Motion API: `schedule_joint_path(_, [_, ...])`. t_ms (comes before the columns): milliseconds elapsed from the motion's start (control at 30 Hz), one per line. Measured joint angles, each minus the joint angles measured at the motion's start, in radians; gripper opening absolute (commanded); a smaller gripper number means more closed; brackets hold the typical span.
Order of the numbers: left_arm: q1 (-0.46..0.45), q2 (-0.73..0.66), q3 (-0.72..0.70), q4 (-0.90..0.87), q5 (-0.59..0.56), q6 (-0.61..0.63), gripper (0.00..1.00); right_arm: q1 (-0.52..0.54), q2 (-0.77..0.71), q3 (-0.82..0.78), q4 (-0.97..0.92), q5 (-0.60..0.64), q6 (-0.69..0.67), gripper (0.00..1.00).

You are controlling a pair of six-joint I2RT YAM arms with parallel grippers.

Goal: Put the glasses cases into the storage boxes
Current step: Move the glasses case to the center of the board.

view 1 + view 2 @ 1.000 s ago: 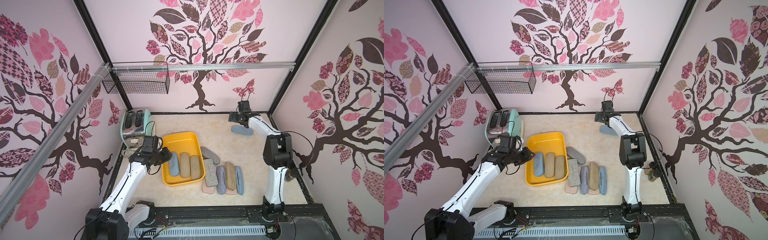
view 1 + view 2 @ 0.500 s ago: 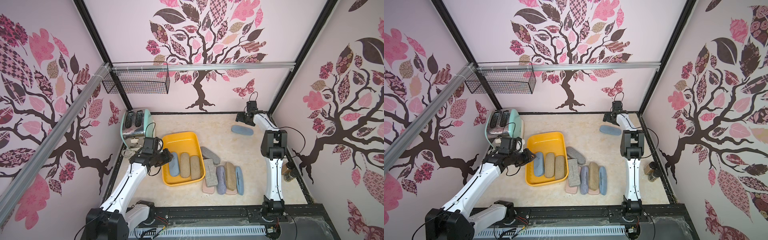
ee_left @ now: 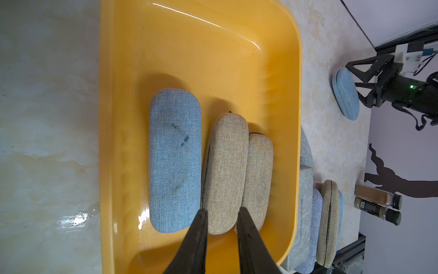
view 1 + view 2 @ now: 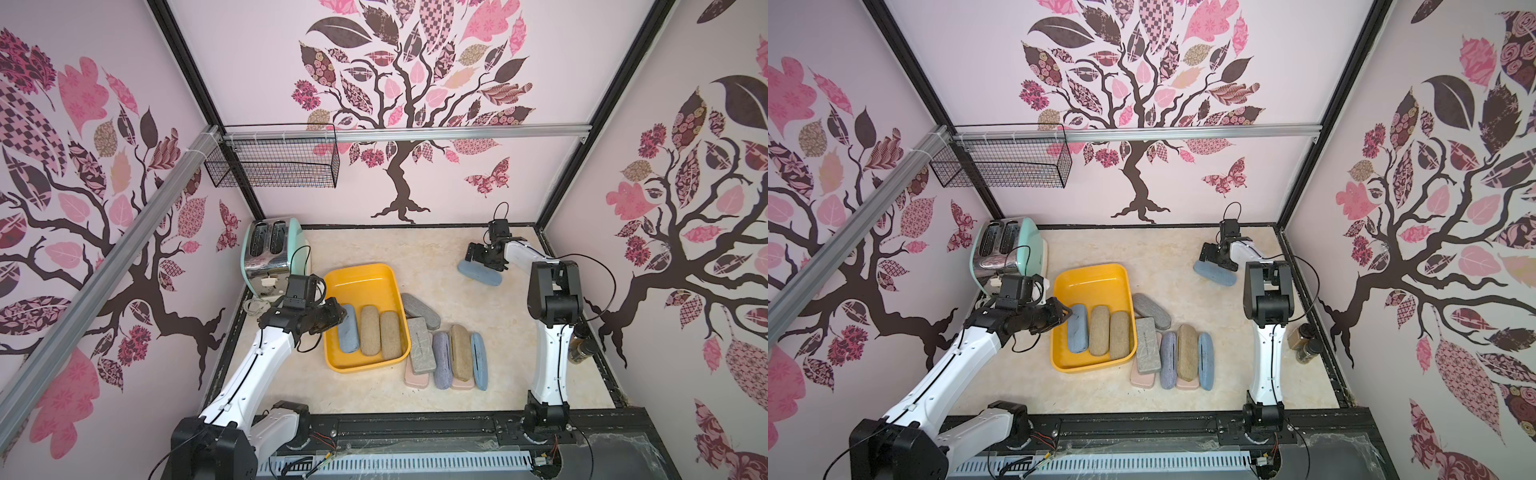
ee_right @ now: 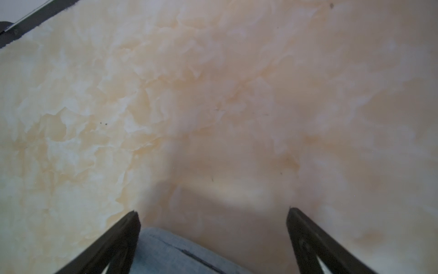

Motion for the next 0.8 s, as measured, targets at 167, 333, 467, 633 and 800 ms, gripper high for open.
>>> schedule_joint_path(167, [0.0, 0.0, 0.0, 0.006, 0.0, 0.001, 0.26, 0.029, -0.063, -0.106, 0.03, 0.022, 0.005, 1.0])
schedule_joint_path(333, [0.0, 0.003, 0.0, 0.006, 0.001, 0.003, 0.26, 0.075, -0.128, -0.205, 0.05, 0.027, 0.017, 1.0])
schedule_joint_path(467, [0.0, 0.003, 0.0, 0.006, 0.003, 0.003, 0.26, 0.091, -0.188, -0.293, 0.073, 0.003, 0.029, 1.0])
schedule_joint_path(633, [0.0, 0.003, 0.0, 0.006, 0.003, 0.003, 0.26, 0.111, -0.275, -0.408, 0.071, -0.025, 0.046, 1.0])
schedule_joint_path(800, [0.0, 0.003, 0.0, 0.006, 0.003, 0.003, 0.26, 0.138, -0.362, -0.519, 0.077, -0.054, 0.059, 1.0])
